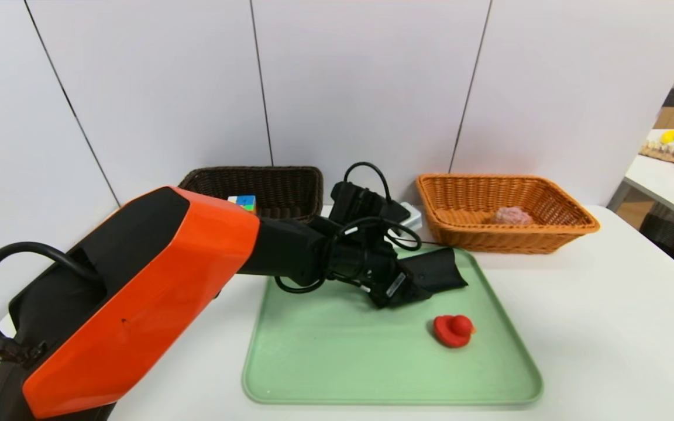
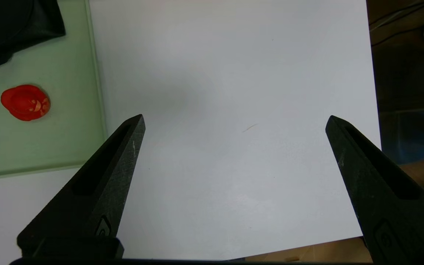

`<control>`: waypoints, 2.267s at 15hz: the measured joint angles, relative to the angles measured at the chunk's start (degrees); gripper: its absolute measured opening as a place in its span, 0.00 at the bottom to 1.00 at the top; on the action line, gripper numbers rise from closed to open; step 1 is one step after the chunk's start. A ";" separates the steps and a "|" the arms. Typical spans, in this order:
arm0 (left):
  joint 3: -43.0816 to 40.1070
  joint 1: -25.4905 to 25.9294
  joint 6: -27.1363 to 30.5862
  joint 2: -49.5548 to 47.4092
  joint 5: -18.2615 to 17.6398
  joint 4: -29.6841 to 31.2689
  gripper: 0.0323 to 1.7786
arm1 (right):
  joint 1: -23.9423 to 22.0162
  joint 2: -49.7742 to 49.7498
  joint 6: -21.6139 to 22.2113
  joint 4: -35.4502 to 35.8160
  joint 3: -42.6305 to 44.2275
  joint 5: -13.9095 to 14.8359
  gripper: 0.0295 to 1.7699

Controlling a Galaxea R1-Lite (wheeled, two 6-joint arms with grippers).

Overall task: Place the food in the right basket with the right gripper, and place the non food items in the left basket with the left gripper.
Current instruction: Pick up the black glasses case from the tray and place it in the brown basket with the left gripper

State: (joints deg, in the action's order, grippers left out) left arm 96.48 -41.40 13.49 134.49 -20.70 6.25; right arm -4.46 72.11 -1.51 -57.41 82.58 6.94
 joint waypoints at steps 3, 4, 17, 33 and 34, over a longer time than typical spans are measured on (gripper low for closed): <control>0.21 -0.07 -0.16 0.62 0.06 0.18 0.95 | 0.00 0.16 0.04 0.00 0.00 -0.11 0.96; 0.22 -0.07 -0.18 0.72 0.06 0.18 0.87 | 0.00 0.18 0.00 0.00 -0.02 -0.09 0.96; -1.99 -0.05 -0.71 -5.41 0.37 -9.28 0.36 | 0.06 0.85 -0.05 0.10 -0.04 -0.38 0.96; 6.64 0.09 -20.46 -27.45 14.12 -28.36 0.24 | 0.50 -1.74 0.00 0.71 -2.26 -0.49 0.96; 9.58 0.17 -24.32 -28.26 16.13 -29.10 0.24 | 0.50 -2.01 -0.05 0.71 -2.38 -0.52 0.96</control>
State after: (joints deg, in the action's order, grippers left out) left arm 106.06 -41.23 -10.83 106.23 -4.57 -22.85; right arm -3.96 70.10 -1.56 -56.70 80.20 6.41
